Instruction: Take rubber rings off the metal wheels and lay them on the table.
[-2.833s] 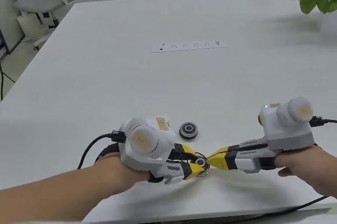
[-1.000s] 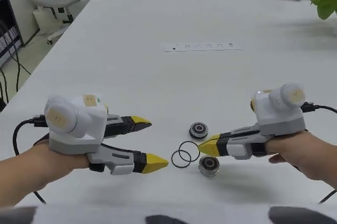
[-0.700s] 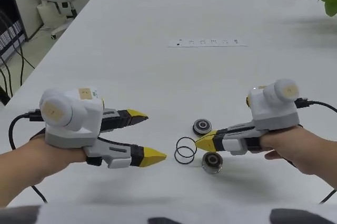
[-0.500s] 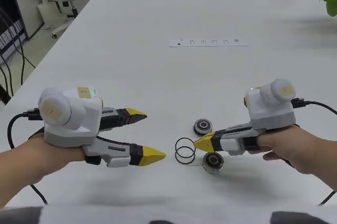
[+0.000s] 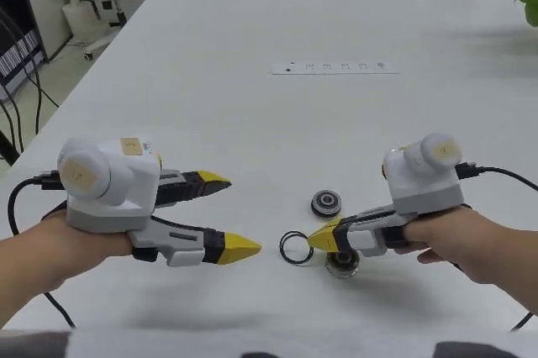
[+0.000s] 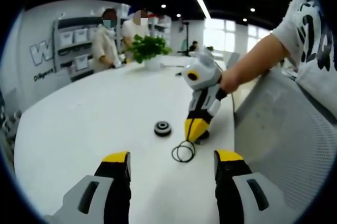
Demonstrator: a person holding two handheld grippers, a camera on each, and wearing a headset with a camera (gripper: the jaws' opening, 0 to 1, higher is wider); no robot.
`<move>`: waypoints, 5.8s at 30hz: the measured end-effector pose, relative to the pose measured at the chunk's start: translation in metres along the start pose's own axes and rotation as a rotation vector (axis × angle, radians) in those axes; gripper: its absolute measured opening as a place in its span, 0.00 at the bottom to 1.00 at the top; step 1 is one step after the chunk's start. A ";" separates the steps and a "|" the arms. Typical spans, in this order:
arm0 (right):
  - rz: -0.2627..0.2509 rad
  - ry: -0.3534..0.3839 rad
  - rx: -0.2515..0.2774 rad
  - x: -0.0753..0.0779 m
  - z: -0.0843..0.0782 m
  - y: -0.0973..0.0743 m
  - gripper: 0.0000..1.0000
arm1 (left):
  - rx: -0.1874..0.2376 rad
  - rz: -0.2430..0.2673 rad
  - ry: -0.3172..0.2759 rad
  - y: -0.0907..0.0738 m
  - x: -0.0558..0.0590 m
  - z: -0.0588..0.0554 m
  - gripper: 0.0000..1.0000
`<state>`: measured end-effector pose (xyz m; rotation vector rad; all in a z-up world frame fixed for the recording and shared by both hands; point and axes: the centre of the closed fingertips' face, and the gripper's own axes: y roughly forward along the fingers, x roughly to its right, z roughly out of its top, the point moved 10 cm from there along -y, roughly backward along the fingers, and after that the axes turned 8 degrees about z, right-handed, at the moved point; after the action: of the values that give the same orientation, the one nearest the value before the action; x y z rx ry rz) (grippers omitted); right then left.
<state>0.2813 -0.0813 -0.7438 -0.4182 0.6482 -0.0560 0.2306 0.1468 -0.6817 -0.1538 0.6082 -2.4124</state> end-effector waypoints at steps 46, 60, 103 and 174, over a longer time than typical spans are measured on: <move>-0.110 -0.041 0.086 0.009 0.013 -0.034 0.14 | 0.003 -0.003 -0.013 0.015 -0.010 0.009 0.61; -0.168 -0.134 0.079 0.010 0.016 -0.049 0.20 | 0.001 -0.015 -0.013 0.032 -0.016 0.014 0.59; -0.216 -0.270 0.013 0.042 0.010 -0.039 0.34 | -0.053 -0.082 -0.028 0.101 -0.023 0.010 0.46; -0.259 -0.359 0.008 0.049 0.010 -0.020 0.24 | -0.107 -0.037 0.064 0.151 -0.009 0.015 0.13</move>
<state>0.3284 -0.1050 -0.7565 -0.4882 0.2379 -0.2240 0.3252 0.0424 -0.7378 -0.1346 0.7705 -2.4289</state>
